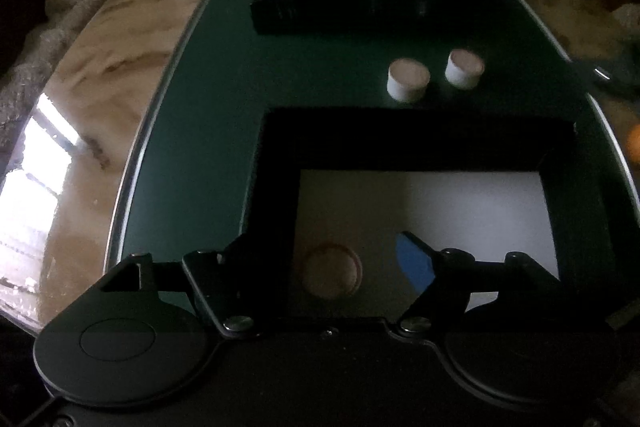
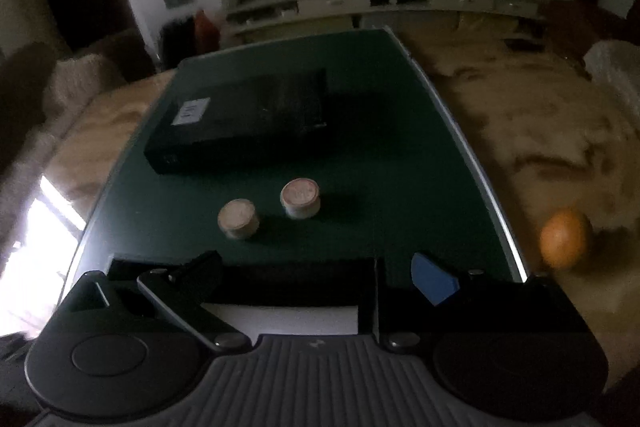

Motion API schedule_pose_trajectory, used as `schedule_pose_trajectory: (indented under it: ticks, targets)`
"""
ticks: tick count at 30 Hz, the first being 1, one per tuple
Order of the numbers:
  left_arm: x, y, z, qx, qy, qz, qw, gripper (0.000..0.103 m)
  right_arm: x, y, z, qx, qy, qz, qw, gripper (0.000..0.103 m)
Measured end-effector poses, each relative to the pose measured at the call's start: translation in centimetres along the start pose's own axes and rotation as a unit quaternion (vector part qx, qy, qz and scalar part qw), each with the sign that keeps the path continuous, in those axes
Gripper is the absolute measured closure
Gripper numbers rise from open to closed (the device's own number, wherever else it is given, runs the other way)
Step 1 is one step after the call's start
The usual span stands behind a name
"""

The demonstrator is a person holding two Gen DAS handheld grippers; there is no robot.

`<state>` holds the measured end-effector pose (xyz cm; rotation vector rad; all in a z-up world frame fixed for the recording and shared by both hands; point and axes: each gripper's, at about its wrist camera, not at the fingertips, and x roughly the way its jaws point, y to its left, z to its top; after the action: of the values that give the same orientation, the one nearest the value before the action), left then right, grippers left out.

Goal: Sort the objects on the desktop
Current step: 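Grasp a second cream container with the right gripper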

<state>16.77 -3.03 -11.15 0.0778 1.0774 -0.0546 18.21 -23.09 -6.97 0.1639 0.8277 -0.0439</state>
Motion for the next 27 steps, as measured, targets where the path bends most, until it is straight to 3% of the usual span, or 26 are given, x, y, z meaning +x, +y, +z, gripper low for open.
schedule_pose_trajectory:
  ticks: [4, 7, 12, 18, 27]
  targets:
    - [-0.9, 0.5, -0.7, -0.013, 0.002, -0.01, 0.9999, 0.021, 3.4, 0.1, 2.5, -0.005, -0.004, -0.001, 1.0, 0.0]
    - [-1.1, 0.8, -1.5, -0.016, 0.01, -0.013, 0.9997, 0.021, 7.3, -0.2, 3.9, -0.004, 0.031, -0.027, 0.999, 0.0]
    - [-1.4, 1.4, -2.3, -0.022, 0.017, -0.023, 0.9994, 0.021, 12.7, -0.6, 4.6, 0.003, 0.085, -0.023, 0.996, 0.002]
    - [-1.3, 1.7, -2.4, -0.022, 0.016, -0.024, 0.9993, 0.019, 15.2, 0.8, 5.0, 0.003, 0.089, -0.03, 0.996, 0.005]
    - [-1.3, 2.0, -2.5, -0.024, 0.014, -0.028, 0.9992, 0.017, 17.6, 2.6, 5.1, -0.006, 0.113, -0.037, 0.993, 0.035]
